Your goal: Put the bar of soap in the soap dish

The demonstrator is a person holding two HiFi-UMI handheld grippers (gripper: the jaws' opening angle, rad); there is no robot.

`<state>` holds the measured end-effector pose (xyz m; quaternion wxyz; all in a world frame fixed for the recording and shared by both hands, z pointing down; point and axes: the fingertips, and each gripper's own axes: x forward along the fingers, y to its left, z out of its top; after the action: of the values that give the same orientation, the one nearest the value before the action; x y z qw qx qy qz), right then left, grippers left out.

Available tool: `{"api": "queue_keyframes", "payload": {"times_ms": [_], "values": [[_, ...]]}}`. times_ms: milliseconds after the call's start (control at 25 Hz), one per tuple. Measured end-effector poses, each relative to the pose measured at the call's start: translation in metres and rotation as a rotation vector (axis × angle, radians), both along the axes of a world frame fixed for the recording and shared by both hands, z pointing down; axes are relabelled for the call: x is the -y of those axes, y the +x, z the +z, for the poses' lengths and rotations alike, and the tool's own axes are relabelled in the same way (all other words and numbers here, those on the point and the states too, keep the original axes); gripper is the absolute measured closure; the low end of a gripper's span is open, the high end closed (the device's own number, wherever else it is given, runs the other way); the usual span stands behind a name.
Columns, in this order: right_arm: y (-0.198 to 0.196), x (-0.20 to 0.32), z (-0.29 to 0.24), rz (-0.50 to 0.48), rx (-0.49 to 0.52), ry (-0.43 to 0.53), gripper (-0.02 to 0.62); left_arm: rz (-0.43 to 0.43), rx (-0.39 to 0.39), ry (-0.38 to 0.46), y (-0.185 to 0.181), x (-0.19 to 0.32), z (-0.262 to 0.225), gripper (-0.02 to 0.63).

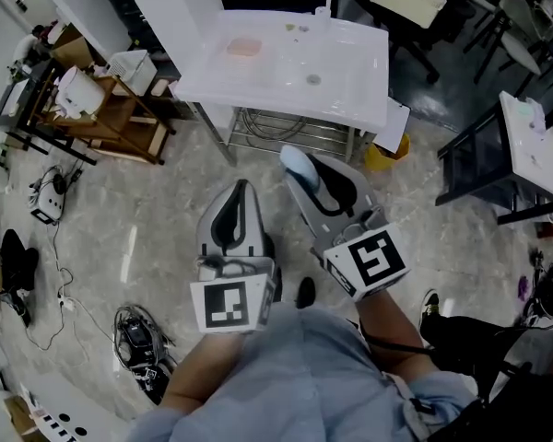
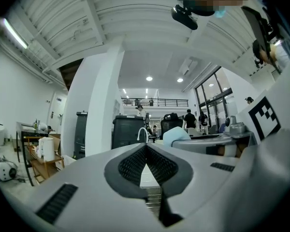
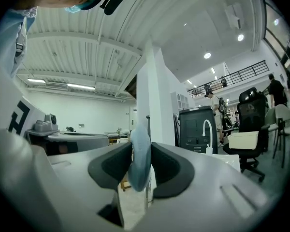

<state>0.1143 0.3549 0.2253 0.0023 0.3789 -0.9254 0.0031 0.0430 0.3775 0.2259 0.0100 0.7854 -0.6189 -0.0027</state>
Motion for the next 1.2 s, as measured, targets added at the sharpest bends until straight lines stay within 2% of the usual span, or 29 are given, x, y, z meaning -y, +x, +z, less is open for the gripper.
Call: {"api": "queue_keyframes", "payload": {"times_ms": [720, 1200], "values": [[-0.103, 0.162, -0.002, 0.058, -0.031, -0.010, 0.474, 0.054, -0.048, 0.027, -0.107, 0.174, -0.009, 0.600], [-0.141, 0.213, 0.004, 0.081, -0.069, -0.030, 0.474, 0.065, -0.100, -0.005, -0.150, 0.225, 0.004, 0.600]]}}
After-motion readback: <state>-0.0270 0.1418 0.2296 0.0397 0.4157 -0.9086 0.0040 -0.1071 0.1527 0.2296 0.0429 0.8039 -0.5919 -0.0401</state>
